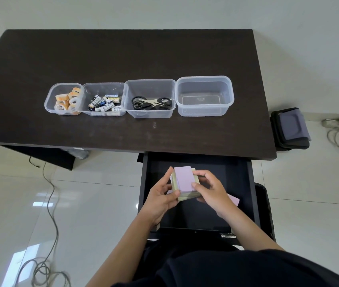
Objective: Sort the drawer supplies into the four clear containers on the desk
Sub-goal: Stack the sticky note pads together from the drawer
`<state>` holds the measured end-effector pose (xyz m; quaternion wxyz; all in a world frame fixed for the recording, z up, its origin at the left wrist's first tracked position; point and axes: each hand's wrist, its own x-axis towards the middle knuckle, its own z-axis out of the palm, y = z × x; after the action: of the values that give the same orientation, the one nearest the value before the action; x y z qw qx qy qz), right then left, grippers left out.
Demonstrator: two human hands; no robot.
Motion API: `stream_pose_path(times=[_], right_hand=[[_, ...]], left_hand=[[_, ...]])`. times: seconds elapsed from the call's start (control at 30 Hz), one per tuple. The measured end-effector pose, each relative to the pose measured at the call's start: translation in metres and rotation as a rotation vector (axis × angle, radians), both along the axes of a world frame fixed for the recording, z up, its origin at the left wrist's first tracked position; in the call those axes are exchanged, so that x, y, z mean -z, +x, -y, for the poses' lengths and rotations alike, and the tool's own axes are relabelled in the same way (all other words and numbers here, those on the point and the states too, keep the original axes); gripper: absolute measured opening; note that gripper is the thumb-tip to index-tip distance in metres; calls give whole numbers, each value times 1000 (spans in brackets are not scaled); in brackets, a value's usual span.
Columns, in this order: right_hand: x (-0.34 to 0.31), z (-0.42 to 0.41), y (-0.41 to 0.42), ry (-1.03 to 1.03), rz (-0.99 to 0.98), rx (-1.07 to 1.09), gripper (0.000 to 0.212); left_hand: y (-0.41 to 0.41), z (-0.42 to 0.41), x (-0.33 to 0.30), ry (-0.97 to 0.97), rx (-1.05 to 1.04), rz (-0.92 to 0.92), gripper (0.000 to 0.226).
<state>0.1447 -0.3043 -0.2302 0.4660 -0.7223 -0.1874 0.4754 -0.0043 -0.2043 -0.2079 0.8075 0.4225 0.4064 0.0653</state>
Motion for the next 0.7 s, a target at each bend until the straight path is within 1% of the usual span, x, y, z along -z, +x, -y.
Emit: stream_pose_path(times=[0.07,0.2,0.23,0.3,0.4,0.5,0.57,0.6,0.63,0.7], right_hand=[[4,1,0,23,-11,-1,26],[11,0,-3,60,11,-76,27],[14,0,-5,54,33,-102,29],[20,-2,-10,40,63,-154,31],[24,-7,-16,51,59,-205,30],[33,-17,-21,57,43,-130,25],[48,-22,-23,-26,95,-52,24],[57,-24,-24,-84,120,-50,28],[65,-24,-25,-147,148,-78,34],[82,-24,-27,-284,237,-212,55]], left_hand=[[-1,-1,0,22,30,-18,63],[-2,2,0,51,19,-77,38],[-3,3,0,74,11,-101,35],[-6,4,2,114,-31,-140,35],[-14,4,5,116,-124,-186,37],[-28,1,7,144,-190,-250,35],[-40,-2,8,168,-228,-284,33],[-46,-3,9,175,-250,-297,32],[-52,-3,9,179,-270,-309,32],[-63,-5,8,172,-311,-322,32]])
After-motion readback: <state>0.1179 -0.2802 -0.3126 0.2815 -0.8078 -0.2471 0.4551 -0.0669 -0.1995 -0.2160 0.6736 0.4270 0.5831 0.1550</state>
